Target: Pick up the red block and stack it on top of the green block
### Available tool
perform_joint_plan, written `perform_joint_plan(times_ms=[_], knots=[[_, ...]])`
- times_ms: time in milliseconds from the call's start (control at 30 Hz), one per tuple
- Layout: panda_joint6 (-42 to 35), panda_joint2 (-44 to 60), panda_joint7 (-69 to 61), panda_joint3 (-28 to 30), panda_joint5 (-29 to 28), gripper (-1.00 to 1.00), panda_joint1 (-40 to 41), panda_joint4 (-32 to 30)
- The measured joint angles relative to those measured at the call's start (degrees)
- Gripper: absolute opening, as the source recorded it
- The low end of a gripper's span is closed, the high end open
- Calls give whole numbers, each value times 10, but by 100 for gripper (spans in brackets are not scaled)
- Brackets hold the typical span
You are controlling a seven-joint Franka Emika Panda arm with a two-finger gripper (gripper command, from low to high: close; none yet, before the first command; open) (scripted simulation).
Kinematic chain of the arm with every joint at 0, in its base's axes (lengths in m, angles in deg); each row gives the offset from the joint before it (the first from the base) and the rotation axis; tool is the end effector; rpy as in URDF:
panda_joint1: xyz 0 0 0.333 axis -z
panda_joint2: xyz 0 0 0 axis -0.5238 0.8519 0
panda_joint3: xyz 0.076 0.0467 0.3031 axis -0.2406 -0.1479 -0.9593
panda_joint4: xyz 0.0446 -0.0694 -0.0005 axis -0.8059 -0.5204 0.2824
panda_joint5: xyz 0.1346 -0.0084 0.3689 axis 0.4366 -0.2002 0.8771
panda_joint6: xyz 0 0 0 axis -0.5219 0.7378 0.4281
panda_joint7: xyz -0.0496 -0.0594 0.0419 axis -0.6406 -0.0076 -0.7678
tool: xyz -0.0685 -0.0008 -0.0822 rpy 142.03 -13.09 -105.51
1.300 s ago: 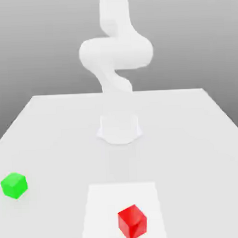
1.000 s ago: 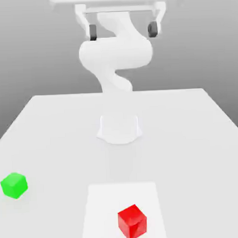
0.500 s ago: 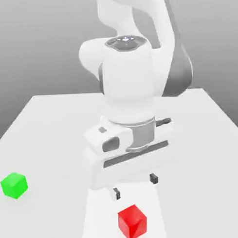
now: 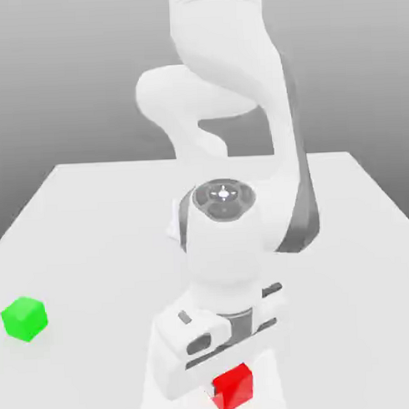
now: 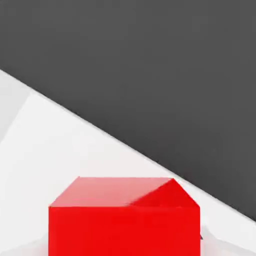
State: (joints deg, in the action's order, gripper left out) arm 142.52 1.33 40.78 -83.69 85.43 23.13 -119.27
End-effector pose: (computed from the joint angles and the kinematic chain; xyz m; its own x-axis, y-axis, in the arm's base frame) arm 0.4679 0.0212 0.1676 0.9701 -0.2429 0.0001 -0.2429 -0.9701 0.0009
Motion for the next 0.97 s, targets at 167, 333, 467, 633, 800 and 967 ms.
perform_joint_plan(times_ms=[167, 333, 467, 633, 800, 967], knots=[[-61, -77, -27, 33, -21, -100, 23, -16], [-77, -111, -150, 102, -29, -100, 114, -32], [-89, -135, -255, 154, -31, -100, 212, -44], [-93, -148, -377, 190, -21, -100, 310, -57], [-37, -84, -436, 164, 44, -100, 324, -53], [-4, -45, -464, 140, 83, 100, 341, -51]])
